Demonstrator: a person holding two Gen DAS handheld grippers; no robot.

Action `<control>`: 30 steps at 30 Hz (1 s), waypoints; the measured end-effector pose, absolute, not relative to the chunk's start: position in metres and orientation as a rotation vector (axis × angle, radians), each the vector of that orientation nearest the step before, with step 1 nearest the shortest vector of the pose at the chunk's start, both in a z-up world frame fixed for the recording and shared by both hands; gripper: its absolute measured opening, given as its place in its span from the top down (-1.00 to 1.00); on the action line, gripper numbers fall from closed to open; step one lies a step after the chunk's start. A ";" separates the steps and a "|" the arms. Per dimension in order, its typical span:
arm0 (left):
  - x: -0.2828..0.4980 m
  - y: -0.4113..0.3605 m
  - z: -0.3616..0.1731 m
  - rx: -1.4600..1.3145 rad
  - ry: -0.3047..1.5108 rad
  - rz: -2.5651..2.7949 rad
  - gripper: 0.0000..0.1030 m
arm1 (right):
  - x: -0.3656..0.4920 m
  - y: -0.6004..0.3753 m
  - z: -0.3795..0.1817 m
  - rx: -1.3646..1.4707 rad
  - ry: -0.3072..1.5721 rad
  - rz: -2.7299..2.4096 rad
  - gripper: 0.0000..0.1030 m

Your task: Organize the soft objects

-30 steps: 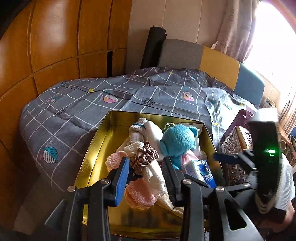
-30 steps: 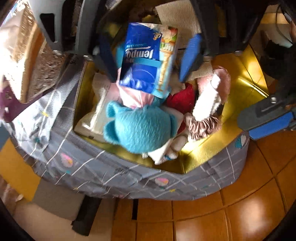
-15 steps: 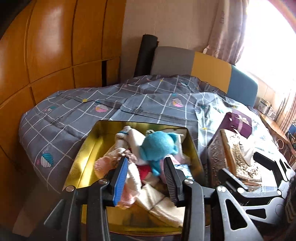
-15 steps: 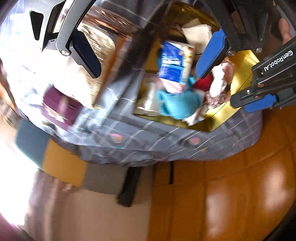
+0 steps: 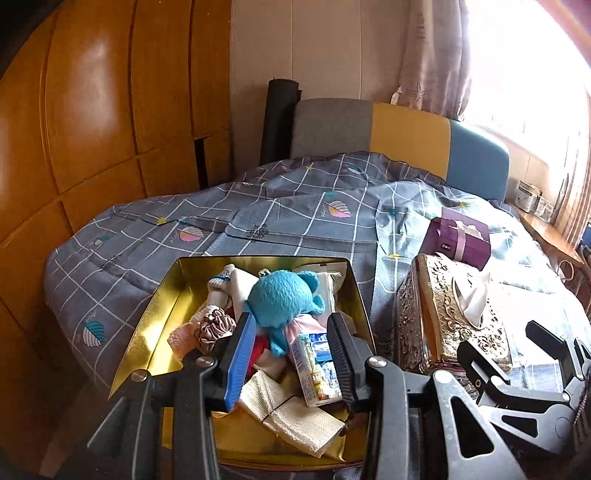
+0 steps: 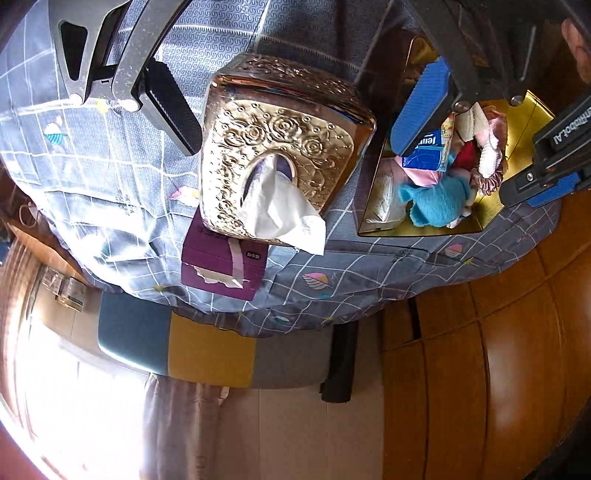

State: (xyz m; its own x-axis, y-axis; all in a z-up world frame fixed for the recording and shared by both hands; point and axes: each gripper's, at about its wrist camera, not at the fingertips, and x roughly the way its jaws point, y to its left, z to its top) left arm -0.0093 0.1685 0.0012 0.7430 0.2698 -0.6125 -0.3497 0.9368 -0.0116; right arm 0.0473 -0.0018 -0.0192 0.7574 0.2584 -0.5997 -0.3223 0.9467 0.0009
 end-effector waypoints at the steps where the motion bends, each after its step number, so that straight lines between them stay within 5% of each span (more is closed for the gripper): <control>1: -0.009 0.167 0.001 -0.128 0.650 0.342 0.22 | 0.046 -0.004 -0.019 -0.102 0.635 0.317 -0.99; 30: -0.012 0.159 0.000 -0.118 0.638 0.381 0.22 | 0.049 -0.012 -0.023 -0.075 0.648 0.299 -0.99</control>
State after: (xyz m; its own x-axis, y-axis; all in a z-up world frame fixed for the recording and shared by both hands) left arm -0.0125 0.1591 0.0001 0.7367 0.3100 -0.6010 -0.3818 0.9242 0.0087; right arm 0.0486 -0.0115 -0.0232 0.7562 0.2509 -0.6043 -0.2977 0.9544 0.0237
